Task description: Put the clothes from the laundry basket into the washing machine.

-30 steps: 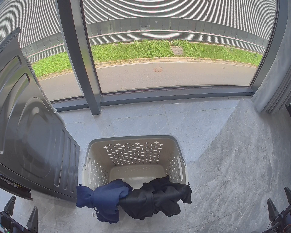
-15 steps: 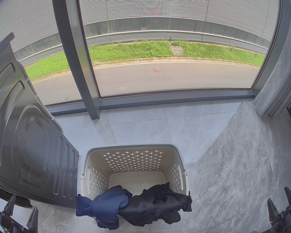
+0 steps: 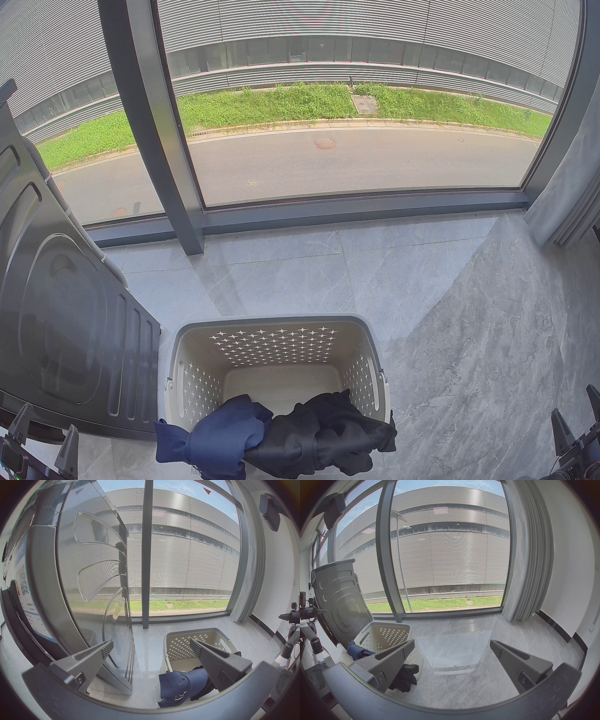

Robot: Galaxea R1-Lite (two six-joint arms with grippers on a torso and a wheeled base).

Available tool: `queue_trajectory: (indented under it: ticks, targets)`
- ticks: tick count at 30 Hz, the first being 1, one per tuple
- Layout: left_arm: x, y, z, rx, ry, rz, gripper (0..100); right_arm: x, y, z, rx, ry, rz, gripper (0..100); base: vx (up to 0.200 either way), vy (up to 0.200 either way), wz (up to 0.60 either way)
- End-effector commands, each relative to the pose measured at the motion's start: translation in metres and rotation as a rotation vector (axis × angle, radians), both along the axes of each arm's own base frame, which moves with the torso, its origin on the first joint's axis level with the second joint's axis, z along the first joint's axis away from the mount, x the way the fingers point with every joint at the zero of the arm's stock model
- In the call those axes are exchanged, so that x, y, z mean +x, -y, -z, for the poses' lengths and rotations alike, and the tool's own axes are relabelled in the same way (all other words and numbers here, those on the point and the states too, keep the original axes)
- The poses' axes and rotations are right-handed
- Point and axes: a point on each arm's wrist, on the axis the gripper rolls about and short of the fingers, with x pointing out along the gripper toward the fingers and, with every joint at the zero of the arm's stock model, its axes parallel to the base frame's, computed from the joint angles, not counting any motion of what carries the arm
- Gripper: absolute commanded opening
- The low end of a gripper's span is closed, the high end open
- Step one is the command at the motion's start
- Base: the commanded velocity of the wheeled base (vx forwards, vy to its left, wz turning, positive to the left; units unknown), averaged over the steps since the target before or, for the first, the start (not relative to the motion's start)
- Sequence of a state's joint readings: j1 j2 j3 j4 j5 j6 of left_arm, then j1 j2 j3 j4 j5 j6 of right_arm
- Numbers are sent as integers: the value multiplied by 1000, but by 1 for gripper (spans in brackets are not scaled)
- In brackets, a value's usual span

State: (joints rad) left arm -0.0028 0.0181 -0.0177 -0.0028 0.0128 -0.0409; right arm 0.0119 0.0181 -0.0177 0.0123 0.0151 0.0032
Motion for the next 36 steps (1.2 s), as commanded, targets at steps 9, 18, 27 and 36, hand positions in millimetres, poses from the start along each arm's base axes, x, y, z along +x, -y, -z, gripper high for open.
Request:
queue_trajectory:
  ticks: [9,18,27,36]
  targets:
    - [0,0,5,-1,-1,-1,100,-1,0,4,0,7,-1,100,111,0,0]
    - [0,0,5,-1,-1,-1,100,-1,0,4,0,7,-1,100,133,0,0]
    - [0,0,5,-1,-1,-1,100,-1,0,4,0,7,-1,100,22,0,0]
    - [0,0,5,-1,-1,-1,100,-1,0,4,0,7,-1,100,111,0,0]
